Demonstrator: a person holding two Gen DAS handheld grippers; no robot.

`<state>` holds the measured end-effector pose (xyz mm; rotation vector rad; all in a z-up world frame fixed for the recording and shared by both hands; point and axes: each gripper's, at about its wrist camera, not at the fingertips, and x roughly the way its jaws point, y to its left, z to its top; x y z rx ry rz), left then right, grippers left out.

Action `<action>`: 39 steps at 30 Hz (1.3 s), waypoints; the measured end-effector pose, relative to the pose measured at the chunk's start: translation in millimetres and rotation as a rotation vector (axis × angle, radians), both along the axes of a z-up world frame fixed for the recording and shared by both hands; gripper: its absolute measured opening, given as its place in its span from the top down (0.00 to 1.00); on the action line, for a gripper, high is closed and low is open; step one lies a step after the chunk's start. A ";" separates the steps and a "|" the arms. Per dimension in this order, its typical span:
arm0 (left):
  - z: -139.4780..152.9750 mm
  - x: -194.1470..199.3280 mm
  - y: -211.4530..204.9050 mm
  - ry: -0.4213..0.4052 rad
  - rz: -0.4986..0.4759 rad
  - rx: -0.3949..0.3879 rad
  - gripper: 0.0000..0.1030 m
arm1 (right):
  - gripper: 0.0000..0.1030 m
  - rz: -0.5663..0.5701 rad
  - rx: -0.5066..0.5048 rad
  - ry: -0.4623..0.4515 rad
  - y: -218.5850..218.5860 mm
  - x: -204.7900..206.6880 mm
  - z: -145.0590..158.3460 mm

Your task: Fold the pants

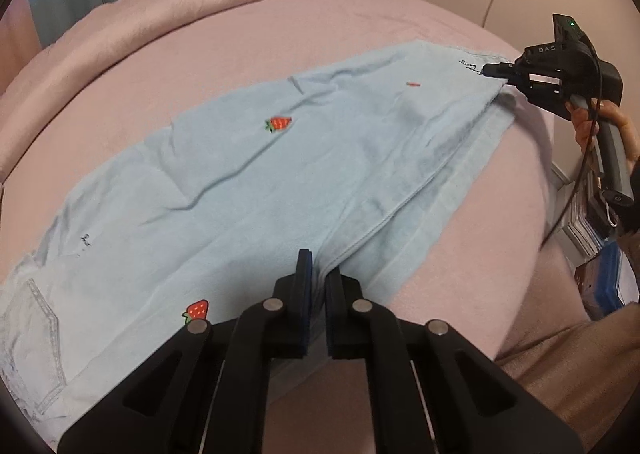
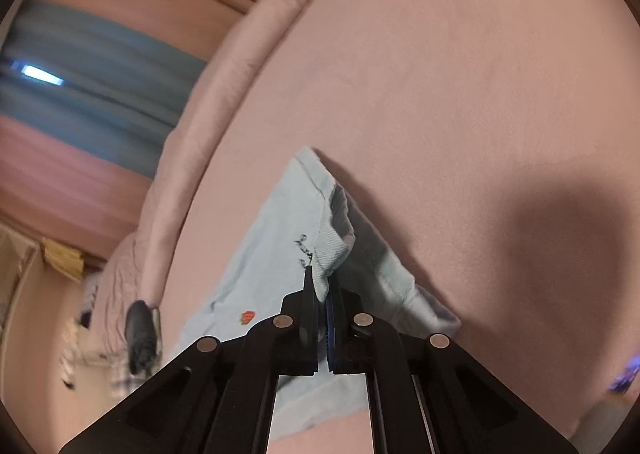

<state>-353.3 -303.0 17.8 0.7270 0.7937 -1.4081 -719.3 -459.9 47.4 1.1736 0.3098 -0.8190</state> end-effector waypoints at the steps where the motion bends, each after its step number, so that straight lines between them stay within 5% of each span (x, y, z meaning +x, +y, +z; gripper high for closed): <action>1: 2.1 -1.5 1.4 -0.005 -0.009 -0.002 0.96 | 0.96 0.006 -0.001 -0.004 4.5 -3.1 5.0; 8: -15.6 -13.4 -3.4 -0.079 -0.049 0.050 0.91 | 0.96 0.026 0.092 0.100 -2.5 -7.1 -30.9; 12: -8.5 -9.6 2.9 -0.055 -0.026 0.044 0.86 | 0.93 0.009 0.047 0.139 -0.3 -15.8 -17.0; 16: 20.8 6.7 22.5 0.104 0.010 -0.045 0.63 | 0.55 -0.074 -0.139 0.288 20.0 -23.8 22.7; 19: 32.5 20.4 17.0 0.210 0.074 -0.121 0.56 | 0.55 0.032 -0.209 0.240 31.3 1.6 34.6; 23: 12.2 36.3 -13.6 0.324 0.239 -0.112 0.58 | 0.56 0.325 -0.273 0.166 48.2 84.7 29.4; 28: -8.2 34.0 -27.5 0.259 0.328 -0.074 0.58 | 0.58 0.531 -0.406 0.302 77.1 151.3 10.1; 32: -23.8 31.6 -27.1 0.195 0.324 -0.033 0.58 | 0.62 0.566 -0.413 0.438 86.1 156.8 -17.8; 39: -6.8 38.0 -40.3 0.186 0.330 -0.013 0.58 | 0.69 0.549 -0.404 0.428 80.9 130.6 -2.4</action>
